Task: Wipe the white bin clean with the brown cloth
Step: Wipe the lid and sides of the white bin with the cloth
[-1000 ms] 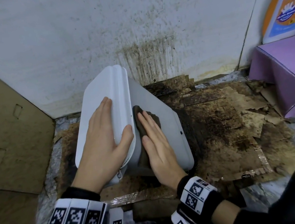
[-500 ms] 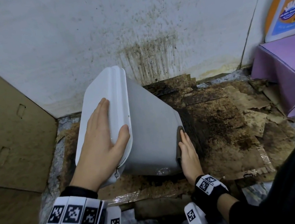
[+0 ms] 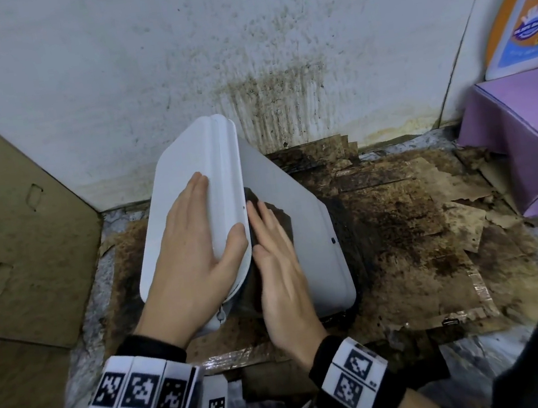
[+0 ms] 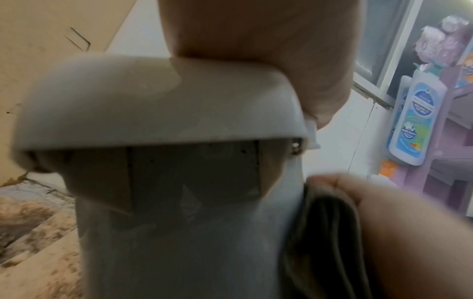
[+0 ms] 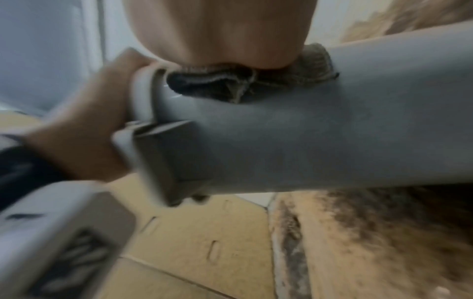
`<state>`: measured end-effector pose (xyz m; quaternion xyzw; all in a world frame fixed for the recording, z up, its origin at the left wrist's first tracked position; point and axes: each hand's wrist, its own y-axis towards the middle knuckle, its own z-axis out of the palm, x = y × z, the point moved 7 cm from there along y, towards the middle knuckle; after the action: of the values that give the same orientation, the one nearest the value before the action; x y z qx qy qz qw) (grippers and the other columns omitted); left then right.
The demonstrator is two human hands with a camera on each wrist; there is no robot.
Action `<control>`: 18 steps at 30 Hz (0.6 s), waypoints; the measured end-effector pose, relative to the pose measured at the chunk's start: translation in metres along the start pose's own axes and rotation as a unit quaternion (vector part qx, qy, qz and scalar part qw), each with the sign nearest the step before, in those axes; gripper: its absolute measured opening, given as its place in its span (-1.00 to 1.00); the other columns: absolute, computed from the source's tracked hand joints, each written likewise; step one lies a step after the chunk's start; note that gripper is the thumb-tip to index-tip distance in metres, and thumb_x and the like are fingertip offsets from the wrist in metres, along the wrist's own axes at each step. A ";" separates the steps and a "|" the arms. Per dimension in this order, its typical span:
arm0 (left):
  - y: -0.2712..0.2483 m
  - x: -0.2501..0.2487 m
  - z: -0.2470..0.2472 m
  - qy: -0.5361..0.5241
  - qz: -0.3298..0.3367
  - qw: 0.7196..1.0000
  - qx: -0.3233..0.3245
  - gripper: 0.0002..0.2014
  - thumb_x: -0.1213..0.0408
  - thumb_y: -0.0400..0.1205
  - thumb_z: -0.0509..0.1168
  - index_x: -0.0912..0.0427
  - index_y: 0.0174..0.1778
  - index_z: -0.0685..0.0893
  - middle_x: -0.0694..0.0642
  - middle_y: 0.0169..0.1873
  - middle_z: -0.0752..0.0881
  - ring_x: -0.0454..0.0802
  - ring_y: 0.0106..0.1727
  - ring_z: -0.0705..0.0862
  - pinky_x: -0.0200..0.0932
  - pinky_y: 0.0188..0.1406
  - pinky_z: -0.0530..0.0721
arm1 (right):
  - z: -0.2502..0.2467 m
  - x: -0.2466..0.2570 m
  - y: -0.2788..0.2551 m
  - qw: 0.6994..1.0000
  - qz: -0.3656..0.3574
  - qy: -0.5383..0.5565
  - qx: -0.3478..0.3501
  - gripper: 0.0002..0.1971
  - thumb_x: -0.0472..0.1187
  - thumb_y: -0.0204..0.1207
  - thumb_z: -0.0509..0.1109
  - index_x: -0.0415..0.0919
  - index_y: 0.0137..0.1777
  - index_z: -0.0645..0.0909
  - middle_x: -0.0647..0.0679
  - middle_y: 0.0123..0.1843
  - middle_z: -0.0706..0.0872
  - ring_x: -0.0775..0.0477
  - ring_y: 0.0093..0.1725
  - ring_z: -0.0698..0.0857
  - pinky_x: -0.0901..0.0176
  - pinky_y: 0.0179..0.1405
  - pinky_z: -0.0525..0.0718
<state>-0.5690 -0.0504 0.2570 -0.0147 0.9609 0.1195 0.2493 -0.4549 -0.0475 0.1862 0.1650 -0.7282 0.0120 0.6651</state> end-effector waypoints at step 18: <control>0.000 -0.003 -0.002 0.004 -0.006 1.000 0.003 -0.24 -0.13 0.71 0.08 0.10 0.79 0.05 -0.02 0.78 0.11 -0.13 0.76 0.06 -0.17 0.72 0.03 | -0.060 -0.144 -0.014 0.980 0.173 -0.050 -0.087 -0.46 0.00 0.68 -0.14 0.27 0.67 0.18 0.18 0.81 0.21 0.29 0.76 0.09 0.15 0.80 -0.02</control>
<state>-0.5673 -0.0511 0.2595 -0.0199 0.9621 0.1150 0.2466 -0.3848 -0.0144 0.0504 -0.0212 -0.7765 0.0554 0.6273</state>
